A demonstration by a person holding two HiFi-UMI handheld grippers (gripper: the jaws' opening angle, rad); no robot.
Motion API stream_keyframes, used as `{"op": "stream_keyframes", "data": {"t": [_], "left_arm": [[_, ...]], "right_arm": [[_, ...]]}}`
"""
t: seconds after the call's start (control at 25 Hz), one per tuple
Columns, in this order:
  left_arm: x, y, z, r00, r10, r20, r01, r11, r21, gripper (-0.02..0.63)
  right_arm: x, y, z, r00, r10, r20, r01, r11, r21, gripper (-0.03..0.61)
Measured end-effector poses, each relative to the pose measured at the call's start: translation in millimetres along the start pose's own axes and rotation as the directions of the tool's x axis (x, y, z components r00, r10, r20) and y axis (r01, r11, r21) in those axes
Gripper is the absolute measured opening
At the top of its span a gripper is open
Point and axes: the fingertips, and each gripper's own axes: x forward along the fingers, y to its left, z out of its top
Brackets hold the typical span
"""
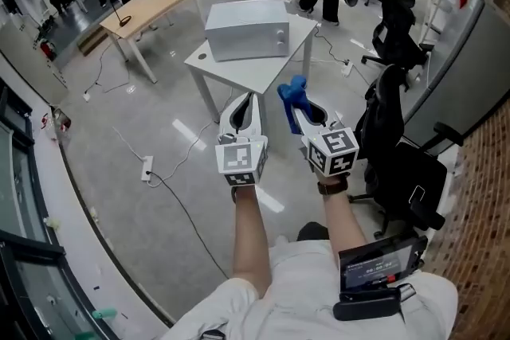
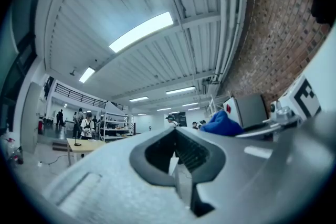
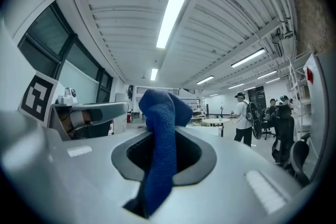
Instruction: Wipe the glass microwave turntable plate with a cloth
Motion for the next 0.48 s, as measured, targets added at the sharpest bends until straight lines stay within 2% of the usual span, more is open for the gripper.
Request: {"op": "stream_keyframes", "data": {"t": [0.16, 0.36, 0.48], "left_arm": [[16.0, 17.9, -7.1, 1.0, 0.021, 0.011, -0.021, 1.0, -0.002, 0.003], [45.2, 55.1, -22.2, 0.997, 0.071, 0.002, -0.071, 0.997, 0.017, 0.003], [75.9, 85.0, -22.7, 0.994, 0.112, 0.005, -0.112, 0.993, 0.039, 0.003]], "right_arm": [[25.9, -5.9, 0.5, 1.0, 0.014, 0.012, -0.014, 1.0, -0.003, 0.066], [79.5, -6.5, -10.4, 0.997, 0.079, 0.0, -0.079, 0.997, -0.002, 0.066], [123.7, -16.3, -2.8, 0.993, 0.119, 0.023, -0.119, 0.993, 0.002, 0.066]]}}
